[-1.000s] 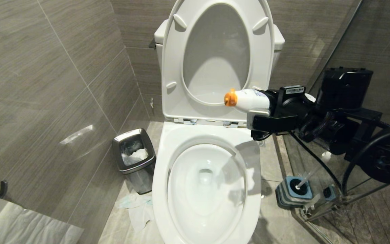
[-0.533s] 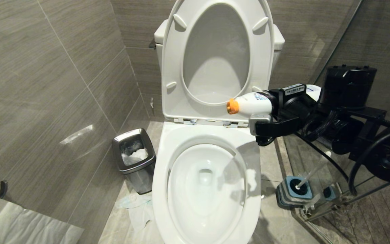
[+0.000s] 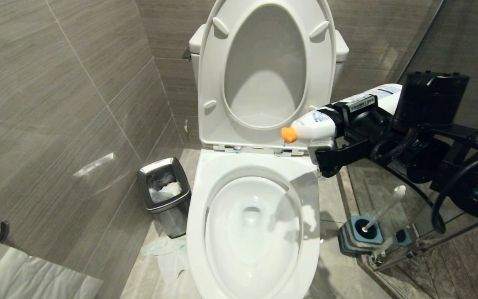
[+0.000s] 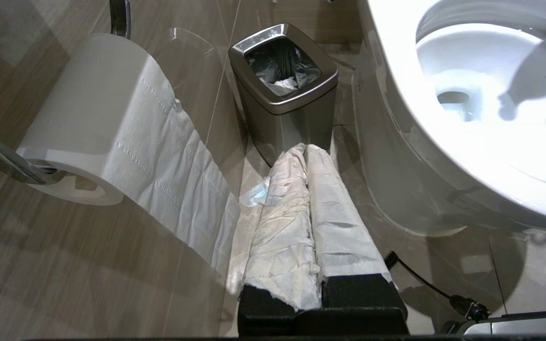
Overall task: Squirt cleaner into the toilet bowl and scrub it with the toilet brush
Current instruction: Pour in the cleaning agent
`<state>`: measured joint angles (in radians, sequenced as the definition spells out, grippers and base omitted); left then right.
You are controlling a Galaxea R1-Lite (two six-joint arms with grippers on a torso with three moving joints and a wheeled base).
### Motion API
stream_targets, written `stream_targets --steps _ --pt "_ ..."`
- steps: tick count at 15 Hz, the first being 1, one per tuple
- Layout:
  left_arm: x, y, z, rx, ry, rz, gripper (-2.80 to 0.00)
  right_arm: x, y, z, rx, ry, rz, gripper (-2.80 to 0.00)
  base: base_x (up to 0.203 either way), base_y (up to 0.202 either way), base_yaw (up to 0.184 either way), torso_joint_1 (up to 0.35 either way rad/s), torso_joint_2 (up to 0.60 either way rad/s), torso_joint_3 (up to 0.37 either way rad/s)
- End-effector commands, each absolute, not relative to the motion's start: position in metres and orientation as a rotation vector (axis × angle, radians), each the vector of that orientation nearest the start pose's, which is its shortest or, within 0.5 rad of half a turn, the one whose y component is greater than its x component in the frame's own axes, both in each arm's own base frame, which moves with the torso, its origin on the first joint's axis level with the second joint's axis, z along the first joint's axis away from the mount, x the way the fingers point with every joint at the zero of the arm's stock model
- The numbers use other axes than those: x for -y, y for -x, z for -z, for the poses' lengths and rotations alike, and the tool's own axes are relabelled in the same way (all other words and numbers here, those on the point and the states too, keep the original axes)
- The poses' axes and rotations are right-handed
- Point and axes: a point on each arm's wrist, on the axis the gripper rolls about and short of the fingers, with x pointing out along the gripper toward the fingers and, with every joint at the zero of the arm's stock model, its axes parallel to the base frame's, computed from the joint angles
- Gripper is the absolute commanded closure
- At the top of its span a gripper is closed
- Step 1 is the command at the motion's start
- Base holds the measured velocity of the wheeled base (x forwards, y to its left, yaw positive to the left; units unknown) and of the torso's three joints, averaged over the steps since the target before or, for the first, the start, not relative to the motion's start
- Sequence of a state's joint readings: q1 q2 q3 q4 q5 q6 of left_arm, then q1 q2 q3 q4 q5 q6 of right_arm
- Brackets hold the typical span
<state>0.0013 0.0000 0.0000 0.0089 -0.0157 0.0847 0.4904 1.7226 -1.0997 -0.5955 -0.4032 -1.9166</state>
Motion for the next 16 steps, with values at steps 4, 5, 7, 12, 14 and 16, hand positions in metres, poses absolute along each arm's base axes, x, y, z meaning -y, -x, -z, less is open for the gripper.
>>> stream_targets --steps 4,5,7,12,14,16 --pt "0.0 0.023 -0.075 -0.009 -0.081 0.014 0.0 -0.149 -0.297 -0.257 0.069 1.953 -0.064 0.0 0.0 0.0 0.0 0.0 0.0 0.0" --pt "0.0 0.023 -0.075 -0.01 -0.083 0.014 0.0 -0.149 -0.297 -0.257 0.07 1.952 -0.064 0.0 0.0 0.0 0.0 0.0 0.0 0.0" --pt "0.0 0.023 -0.075 -0.008 -0.086 0.015 0.0 -0.15 -0.296 -0.257 0.073 1.949 -0.066 0.0 0.0 0.0 0.0 0.0 0.0 0.0" --pt "0.0 0.023 -0.075 -0.007 -0.087 0.017 0.0 -0.165 -0.292 -0.254 0.085 1.941 -0.086 0.0 0.0 0.0 0.0 0.0 0.0 0.0" --pt "0.0 0.023 -0.075 -0.009 -0.086 0.016 0.0 -0.171 -0.294 -0.255 0.099 1.936 -0.088 0.0 0.0 0.0 0.0 0.0 0.0 0.0" --pt "0.0 0.023 -0.074 -0.01 -0.084 0.016 0.0 -0.178 -0.295 -0.256 0.115 1.932 -0.089 0.0 0.0 0.0 0.0 0.0 0.0 0.0"
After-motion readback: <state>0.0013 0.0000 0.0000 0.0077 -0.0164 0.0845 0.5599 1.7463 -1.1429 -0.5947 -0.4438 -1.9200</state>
